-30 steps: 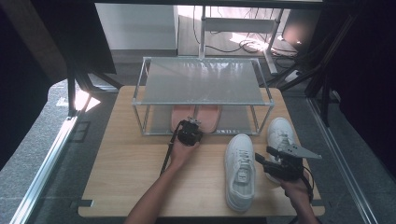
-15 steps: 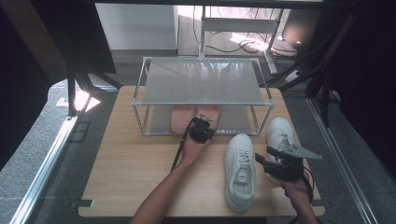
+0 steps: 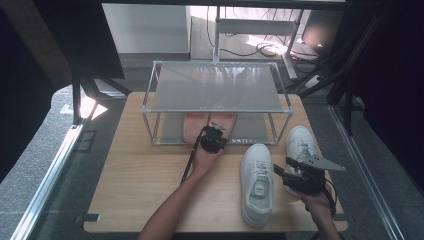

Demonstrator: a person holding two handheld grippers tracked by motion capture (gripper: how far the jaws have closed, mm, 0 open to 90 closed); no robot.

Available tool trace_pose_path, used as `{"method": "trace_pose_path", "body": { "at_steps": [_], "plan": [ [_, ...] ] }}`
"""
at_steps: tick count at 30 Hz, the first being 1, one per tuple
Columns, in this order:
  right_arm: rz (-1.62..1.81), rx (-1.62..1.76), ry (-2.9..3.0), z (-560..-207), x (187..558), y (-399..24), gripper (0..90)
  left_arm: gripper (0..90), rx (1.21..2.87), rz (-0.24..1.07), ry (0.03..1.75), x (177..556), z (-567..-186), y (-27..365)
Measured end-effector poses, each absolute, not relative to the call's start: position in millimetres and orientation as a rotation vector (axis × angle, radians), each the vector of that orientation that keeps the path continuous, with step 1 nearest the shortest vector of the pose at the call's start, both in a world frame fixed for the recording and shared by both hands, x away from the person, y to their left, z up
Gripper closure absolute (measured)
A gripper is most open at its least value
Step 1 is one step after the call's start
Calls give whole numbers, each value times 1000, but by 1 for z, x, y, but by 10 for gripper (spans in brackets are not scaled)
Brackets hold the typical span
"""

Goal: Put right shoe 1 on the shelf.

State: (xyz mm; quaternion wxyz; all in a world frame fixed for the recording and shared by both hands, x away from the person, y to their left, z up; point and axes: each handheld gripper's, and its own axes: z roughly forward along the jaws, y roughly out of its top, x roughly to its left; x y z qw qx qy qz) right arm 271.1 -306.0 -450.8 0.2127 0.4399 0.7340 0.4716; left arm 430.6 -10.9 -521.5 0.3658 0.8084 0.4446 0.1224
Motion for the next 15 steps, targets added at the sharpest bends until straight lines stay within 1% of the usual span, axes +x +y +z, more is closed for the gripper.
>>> {"method": "trace_pose_path", "body": {
  "at_steps": [7,9,11,13,15],
  "plan": [
    [1306,1223,2042,-452,272,-306,411,844,2067,305,1106,422,-514,-3],
    [1308,1225,2040,-452,272,-306,411,825,2054,272,1095,418,-510,3],
    [1303,1224,2044,-452,272,-306,411,784,2044,211,1070,413,-507,9],
    [1305,1222,2042,-451,271,-305,411,742,2043,239,1055,405,-503,14],
    [1307,1220,2040,-450,271,-305,411,687,2035,221,1049,397,-499,21]
  ]
}}
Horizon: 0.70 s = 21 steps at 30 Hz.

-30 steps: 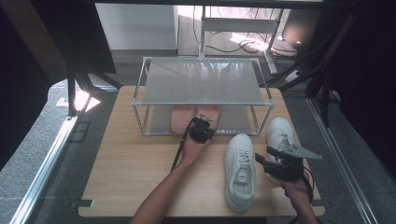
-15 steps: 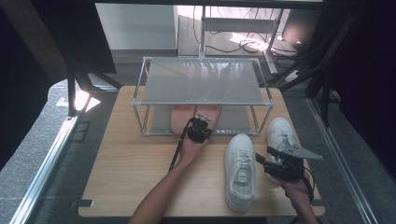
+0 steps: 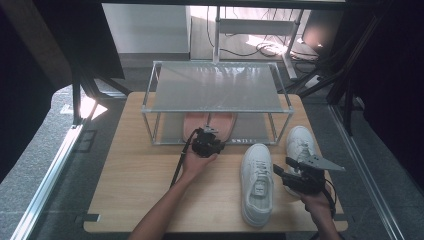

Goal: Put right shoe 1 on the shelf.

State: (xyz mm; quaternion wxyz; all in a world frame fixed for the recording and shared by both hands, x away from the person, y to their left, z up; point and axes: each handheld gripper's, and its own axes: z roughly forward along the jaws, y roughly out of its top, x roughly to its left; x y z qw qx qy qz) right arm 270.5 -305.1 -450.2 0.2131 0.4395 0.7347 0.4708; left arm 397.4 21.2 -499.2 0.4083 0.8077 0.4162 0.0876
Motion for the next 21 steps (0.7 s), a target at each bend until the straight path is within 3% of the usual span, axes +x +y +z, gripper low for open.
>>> {"method": "trace_pose_path", "body": {
  "at_steps": [8,21],
  "plan": [
    [1304,1224,2042,-451,271,-304,411,566,2041,196,1054,375,-501,47],
    [1300,1223,2046,-451,271,-303,411,510,2051,240,1072,345,-504,87]
  ]
}}
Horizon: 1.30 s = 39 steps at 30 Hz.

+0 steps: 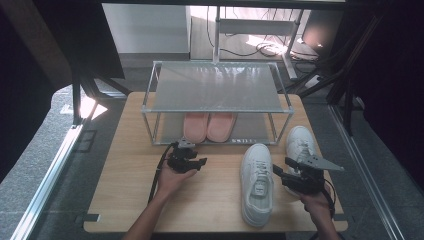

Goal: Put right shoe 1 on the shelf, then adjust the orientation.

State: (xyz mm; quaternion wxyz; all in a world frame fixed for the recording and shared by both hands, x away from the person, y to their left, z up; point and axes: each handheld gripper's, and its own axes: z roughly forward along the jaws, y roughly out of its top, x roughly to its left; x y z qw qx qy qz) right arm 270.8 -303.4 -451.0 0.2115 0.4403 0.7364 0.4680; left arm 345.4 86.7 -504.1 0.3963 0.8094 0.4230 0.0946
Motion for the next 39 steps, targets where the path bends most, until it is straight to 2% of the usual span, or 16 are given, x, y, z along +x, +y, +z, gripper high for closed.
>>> {"method": "trace_pose_path", "body": {
  "at_steps": [19,30,34,39],
  "plan": [
    [1297,1222,2062,-453,271,-299,411,487,2088,243,1093,311,-510,119],
    [1294,1211,2073,-454,271,-298,420,479,2069,251,1109,308,-508,134],
    [1305,1203,2073,-453,269,-296,452,471,2071,247,1103,308,-508,135],
    [1316,1165,2116,-451,264,-287,567,468,2060,241,1105,309,-508,138]
  ]
}}
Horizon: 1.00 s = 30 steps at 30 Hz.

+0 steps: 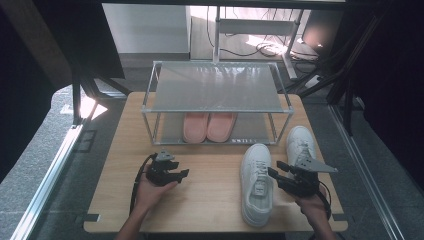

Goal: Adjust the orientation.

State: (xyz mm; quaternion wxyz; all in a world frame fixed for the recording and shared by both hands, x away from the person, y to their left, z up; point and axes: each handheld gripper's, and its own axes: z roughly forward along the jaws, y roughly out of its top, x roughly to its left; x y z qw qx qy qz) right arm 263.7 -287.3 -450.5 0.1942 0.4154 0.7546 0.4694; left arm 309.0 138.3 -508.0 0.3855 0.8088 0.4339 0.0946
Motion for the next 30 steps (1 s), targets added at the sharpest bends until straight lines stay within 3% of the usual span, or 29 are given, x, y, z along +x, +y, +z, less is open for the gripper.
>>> {"method": "trace_pose_path", "body": {
  "at_steps": [13,30],
  "plan": [
    [1298,1076,2238,-449,250,-249,888,465,2064,231,1093,310,-509,139],
    [1187,930,2441,-467,234,-202,900,465,2037,240,1119,309,-505,149]
  ]
}}
